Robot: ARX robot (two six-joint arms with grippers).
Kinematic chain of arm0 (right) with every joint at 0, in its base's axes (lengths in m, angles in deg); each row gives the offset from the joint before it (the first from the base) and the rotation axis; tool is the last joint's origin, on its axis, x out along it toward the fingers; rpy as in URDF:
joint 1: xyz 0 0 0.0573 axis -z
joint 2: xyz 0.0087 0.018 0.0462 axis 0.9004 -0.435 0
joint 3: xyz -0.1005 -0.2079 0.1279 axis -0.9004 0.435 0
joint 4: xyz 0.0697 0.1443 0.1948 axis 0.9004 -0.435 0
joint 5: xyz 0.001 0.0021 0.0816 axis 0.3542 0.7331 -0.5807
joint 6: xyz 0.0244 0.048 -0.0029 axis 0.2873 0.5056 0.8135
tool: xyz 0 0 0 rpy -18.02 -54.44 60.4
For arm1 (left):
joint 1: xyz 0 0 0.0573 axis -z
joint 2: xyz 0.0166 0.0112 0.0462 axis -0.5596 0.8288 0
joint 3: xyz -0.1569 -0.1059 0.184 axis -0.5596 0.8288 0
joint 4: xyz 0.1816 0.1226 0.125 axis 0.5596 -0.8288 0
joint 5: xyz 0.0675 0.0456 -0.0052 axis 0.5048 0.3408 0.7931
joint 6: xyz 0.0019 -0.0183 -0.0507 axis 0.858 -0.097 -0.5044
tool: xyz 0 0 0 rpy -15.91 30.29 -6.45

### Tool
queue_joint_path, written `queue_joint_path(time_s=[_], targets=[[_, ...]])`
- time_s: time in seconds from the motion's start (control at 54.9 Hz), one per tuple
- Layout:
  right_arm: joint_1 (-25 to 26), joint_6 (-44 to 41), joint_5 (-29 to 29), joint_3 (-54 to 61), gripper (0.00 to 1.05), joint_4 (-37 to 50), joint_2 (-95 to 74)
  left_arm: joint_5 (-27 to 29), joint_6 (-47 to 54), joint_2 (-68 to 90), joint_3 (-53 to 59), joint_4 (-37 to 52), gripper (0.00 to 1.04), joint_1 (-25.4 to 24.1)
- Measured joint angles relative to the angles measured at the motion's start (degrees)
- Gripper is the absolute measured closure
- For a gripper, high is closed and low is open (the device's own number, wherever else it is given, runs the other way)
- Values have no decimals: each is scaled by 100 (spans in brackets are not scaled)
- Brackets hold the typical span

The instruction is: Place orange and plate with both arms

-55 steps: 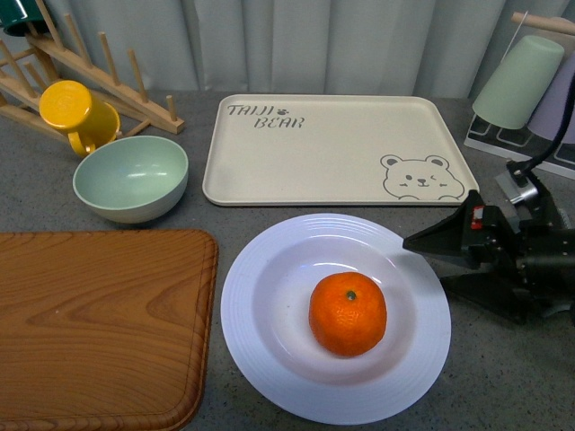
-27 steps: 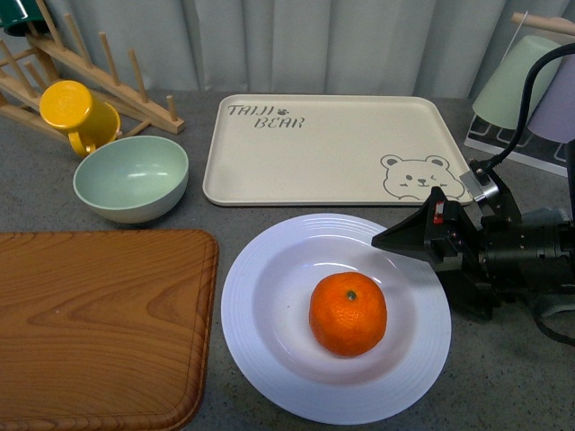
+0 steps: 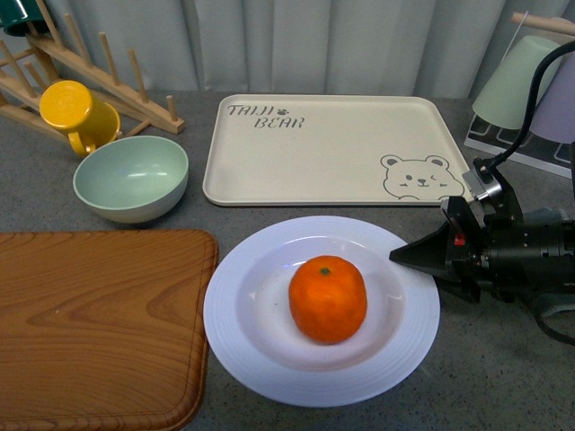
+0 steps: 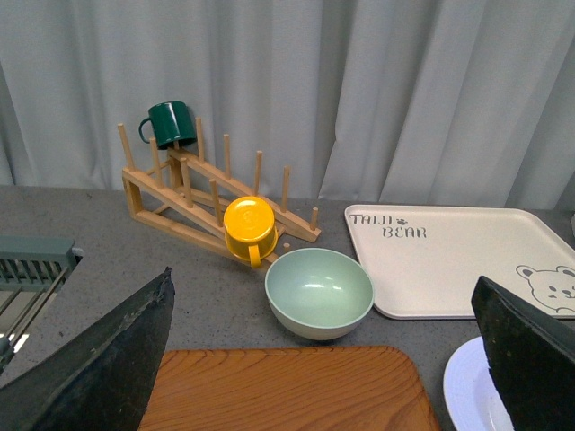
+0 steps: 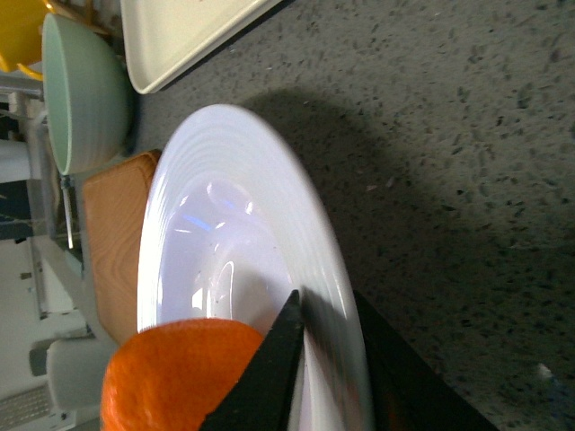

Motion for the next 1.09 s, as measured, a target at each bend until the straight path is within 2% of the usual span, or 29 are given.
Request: queue_joint_path(time_s=[0.091, 0.437, 0.565, 0.71, 1.093], targets=[[7, 85, -175, -4, 103, 22, 42, 0, 0, 0, 0, 0, 6, 0], [28, 234, -302, 168, 103, 492, 50, 0, 0, 0, 0, 0, 6, 0], [76, 426, -411, 402, 103, 1054, 101, 0, 0, 0, 0, 0, 6, 0], [221, 826, -501, 726, 103, 2085, 205, 0, 0, 0, 0, 0, 6, 0], [393, 2157, -481, 481, 103, 3515, 186, 0, 0, 0, 0, 0, 6, 0]])
